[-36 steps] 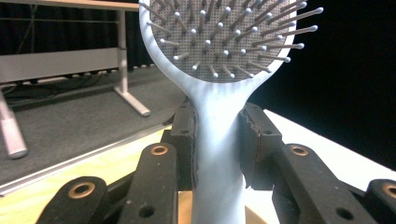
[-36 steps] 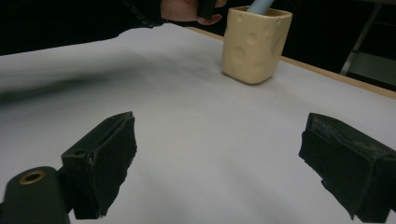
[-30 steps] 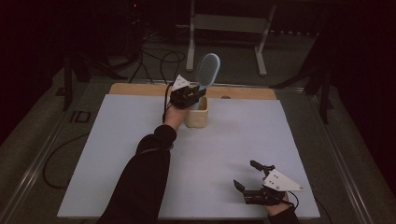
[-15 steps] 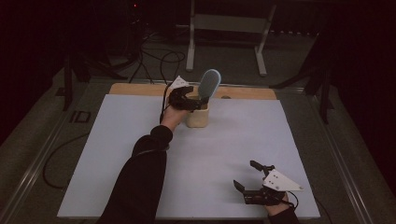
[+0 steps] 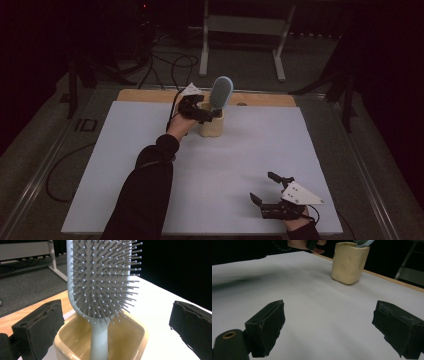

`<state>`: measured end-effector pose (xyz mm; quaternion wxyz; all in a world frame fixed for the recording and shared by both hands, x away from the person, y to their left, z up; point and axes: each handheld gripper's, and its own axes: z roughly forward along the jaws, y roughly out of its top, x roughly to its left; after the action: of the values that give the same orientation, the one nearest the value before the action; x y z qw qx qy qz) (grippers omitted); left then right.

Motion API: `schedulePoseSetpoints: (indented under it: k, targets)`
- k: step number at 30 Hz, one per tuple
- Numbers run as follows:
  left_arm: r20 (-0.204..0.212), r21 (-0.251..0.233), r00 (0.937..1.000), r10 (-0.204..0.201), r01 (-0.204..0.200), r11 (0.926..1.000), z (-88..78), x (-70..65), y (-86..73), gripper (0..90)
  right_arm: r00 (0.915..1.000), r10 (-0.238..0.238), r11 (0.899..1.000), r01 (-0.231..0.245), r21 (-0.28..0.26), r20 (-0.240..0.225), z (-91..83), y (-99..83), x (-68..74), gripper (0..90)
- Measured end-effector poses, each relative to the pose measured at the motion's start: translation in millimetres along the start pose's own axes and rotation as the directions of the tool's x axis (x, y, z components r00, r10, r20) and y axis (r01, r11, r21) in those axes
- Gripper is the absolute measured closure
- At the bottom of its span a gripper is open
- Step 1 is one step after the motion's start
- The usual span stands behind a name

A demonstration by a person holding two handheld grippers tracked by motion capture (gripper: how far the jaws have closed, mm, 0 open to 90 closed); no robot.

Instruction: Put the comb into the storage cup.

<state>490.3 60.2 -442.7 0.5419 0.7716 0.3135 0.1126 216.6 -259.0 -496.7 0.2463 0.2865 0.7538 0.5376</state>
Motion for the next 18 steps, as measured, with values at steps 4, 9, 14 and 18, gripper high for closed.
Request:
schedulePoseSetpoints:
  k: [4, 9, 14, 18]
  targets:
    - [0.024, 0.016, 0.9997, 0.002, -0.003, 0.9999, -3.3, -1.8, 1.4, 0.0, 1.0000, 0.001, 1.000, -0.001, 0.002, 0.002, 0.3, -0.3, -0.6, 10.1]
    - [0.038, 0.031, 0.9991, 0.020, -0.021, 0.9993, -6.6, -4.8, 2.8, 0.0, 1.0000, -0.001, 1.000, 0.001, 0.003, 0.001, 0.8, -0.2, -0.4, 10.1]
    - [0.041, 0.032, 0.9991, 0.011, -0.012, 0.9994, -13.1, -5.6, 3.6, 0.0, 1.0000, -0.001, 1.000, 0.001, 0.004, 0.003, 0.7, -0.3, -0.2, 10.1]
    - [0.057, 0.041, 0.9982, 0.021, -0.023, 0.9989, -18.2, -7.7, 3.1, 0.0, 1.0000, -0.005, 1.000, 0.005, 0.003, -0.001, 1.2, -0.1, -0.4, 10.1]
